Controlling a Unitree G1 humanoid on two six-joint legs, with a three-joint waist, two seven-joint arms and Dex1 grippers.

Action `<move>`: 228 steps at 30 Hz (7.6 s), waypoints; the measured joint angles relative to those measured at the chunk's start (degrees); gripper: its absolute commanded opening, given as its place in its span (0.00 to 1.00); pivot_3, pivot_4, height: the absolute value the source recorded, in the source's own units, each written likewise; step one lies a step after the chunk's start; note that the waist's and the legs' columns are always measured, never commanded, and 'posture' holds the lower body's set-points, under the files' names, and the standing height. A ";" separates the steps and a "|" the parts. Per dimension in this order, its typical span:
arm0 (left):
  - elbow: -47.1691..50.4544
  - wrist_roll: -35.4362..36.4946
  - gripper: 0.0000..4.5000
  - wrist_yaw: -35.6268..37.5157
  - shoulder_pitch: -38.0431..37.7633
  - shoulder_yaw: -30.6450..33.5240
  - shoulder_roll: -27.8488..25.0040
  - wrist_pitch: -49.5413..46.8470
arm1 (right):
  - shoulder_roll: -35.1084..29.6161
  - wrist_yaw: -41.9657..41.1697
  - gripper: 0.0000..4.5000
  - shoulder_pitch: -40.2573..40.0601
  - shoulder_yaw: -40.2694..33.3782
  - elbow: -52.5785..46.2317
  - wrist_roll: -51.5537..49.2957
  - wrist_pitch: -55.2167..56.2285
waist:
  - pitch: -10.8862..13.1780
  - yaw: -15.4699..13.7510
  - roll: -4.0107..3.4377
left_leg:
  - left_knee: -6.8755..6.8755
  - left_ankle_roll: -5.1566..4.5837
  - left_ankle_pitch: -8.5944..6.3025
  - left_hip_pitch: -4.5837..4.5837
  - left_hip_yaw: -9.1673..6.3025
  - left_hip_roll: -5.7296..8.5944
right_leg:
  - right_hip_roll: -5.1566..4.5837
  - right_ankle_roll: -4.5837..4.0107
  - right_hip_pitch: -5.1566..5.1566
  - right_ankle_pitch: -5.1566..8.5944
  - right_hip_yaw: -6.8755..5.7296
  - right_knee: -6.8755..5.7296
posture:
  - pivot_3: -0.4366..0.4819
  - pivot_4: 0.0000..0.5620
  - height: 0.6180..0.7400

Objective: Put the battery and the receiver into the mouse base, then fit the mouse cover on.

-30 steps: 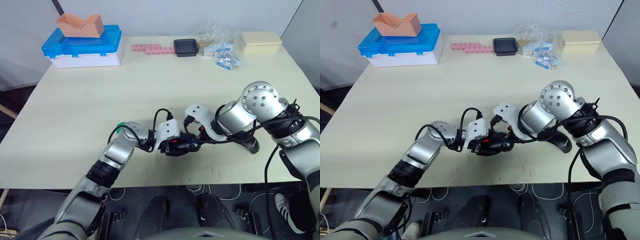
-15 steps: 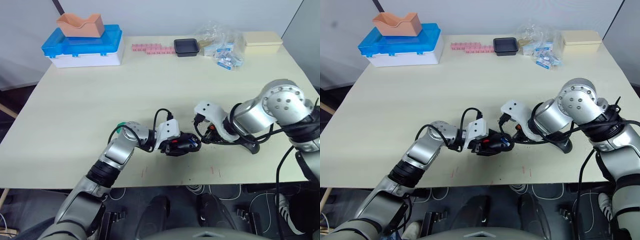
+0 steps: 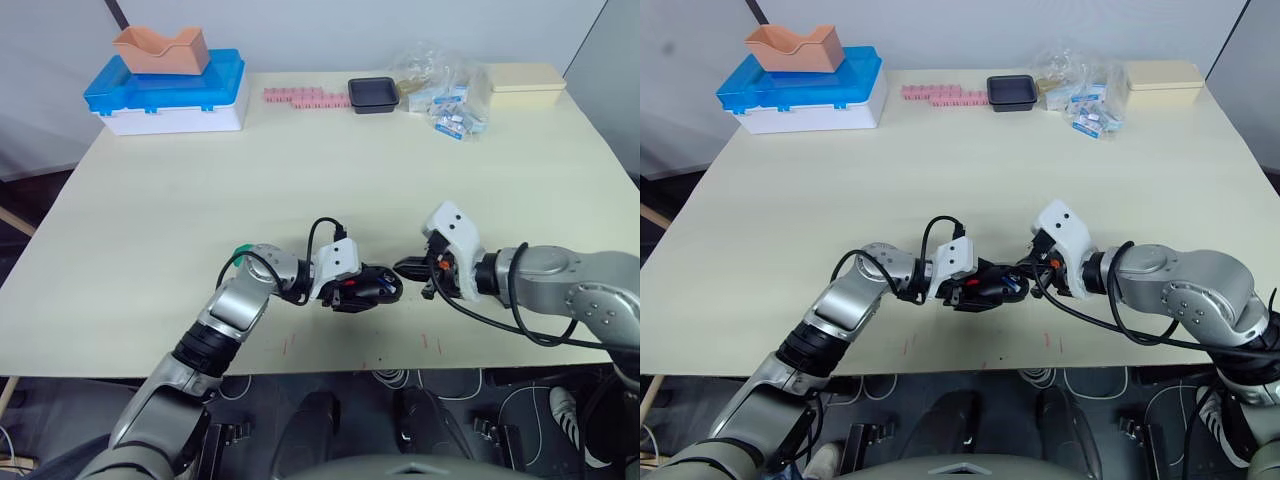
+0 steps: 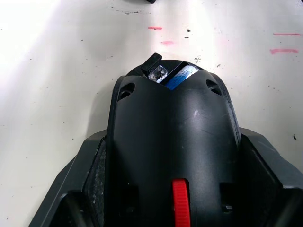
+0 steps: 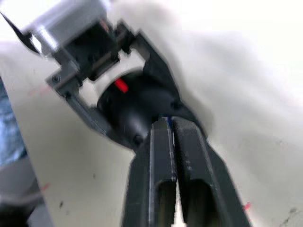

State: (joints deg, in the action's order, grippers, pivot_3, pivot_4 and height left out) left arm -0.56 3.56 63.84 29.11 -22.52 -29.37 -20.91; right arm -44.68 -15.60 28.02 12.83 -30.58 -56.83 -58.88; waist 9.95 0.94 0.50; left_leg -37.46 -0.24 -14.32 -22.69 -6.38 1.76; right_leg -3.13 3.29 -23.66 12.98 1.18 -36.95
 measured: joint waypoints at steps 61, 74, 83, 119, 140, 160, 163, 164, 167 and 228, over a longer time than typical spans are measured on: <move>0.67 0.14 0.66 -0.57 -0.26 -0.02 -0.44 -1.24 | 16.59 -25.34 0.01 -14.97 1.87 13.50 41.21 31.97 | 0.00 0.06 0.03 | -0.06 0.04 0.02 0.40 0.41 0.01 | 0.08 -0.06 0.03 -0.01 0.42 -0.48 | 0.48 0.27 1.00; 0.67 0.14 0.66 -0.61 -0.34 -0.01 -0.76 -1.62 | 17.59 -24.98 0.01 -13.15 2.00 13.62 41.76 26.60 | -0.09 0.25 0.18 | -0.04 0.04 0.01 0.73 0.61 0.00 | 0.09 -0.08 0.17 0.00 0.60 -0.68 | 0.48 0.27 1.00; 0.87 0.14 0.66 -0.63 -0.40 -0.02 -0.78 -2.07 | 17.04 -25.39 0.01 -12.76 3.03 13.55 41.86 24.98 | -0.12 0.26 0.21 | -0.04 0.04 0.01 0.75 0.60 -0.01 | 0.09 -0.08 0.20 0.01 0.60 -0.68 | 0.48 0.27 1.00; 1.22 0.14 0.66 -1.56 -0.79 -0.08 -0.73 -1.82 | 16.69 -27.36 0.01 -27.61 -6.49 12.09 40.35 43.61 | -0.27 0.19 0.44 | 0.00 0.04 0.01 0.74 0.59 -0.01 | 0.10 -0.05 0.22 0.05 0.62 -0.64 | 0.48 0.27 1.00; 2.20 0.14 0.66 -2.42 -2.16 0.10 -0.82 -1.04 | 16.78 -32.00 0.98 -51.87 -16.77 10.60 36.05 64.61 | -0.27 -0.10 0.43 | 0.03 0.04 0.00 0.81 0.76 -0.07 | 0.10 0.13 0.22 0.16 0.82 -0.64 | 0.48 0.27 1.00; 2.20 3.44 0.99 -1.56 -2.41 2.87 -0.86 0.05 | 17.99 -34.73 1.00 -56.53 -17.91 10.64 34.15 72.25 | -0.24 -0.23 0.42 | 0.04 0.04 0.00 0.82 0.86 -0.13 | 0.08 0.15 0.21 0.18 0.92 -0.63 | 0.48 0.27 1.00; 2.71 4.99 0.99 -0.82 -3.19 4.38 -1.68 0.64 | 17.97 -35.52 1.00 -56.93 -17.89 10.64 33.86 72.95 | -0.24 -0.14 0.42 | 0.04 0.04 0.00 0.83 0.87 -0.17 | 0.09 0.14 0.21 0.18 0.94 -0.63 | 0.48 0.27 1.00; 3.26 5.91 0.99 -0.08 -3.96 5.23 -2.34 1.26 | 17.96 -35.80 1.00 -57.05 -17.90 10.64 33.74 73.01 | -0.23 -0.12 0.41 | 0.05 0.04 0.00 0.83 0.89 -0.21 | 0.09 0.13 0.20 0.17 0.95 -0.63 | 0.48 0.27 1.00; 4.03 7.76 0.99 1.53 -5.17 7.09 -3.82 2.87 | 17.89 -36.64 1.00 -57.21 -17.90 10.64 33.35 73.18 | -0.23 -0.22 0.41 | 0.05 0.04 0.00 0.83 0.90 -0.24 | 0.08 0.13 0.20 0.18 0.95 -0.63 | 0.48 0.27 1.00; 4.56 30.42 0.99 23.35 -22.99 29.28 -14.34 17.29 | -1.76 -46.78 1.00 -27.64 -23.16 35.62 33.80 47.30 | -0.17 -0.09 0.40 | 0.06 0.03 -0.01 0.90 1.29 -0.34 | 0.11 -0.07 0.15 0.02 1.17 -0.61 | 0.48 0.27 1.00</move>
State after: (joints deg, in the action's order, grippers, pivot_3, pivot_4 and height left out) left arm 4.00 33.97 87.20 6.12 6.76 -43.71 -3.62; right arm -46.44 -62.38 0.38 -10.33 5.04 -23.03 -11.58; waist 9.79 0.85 0.90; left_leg -37.40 -0.21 -14.33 -21.79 -5.09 1.42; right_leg -3.01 3.22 -23.51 13.00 2.35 -37.55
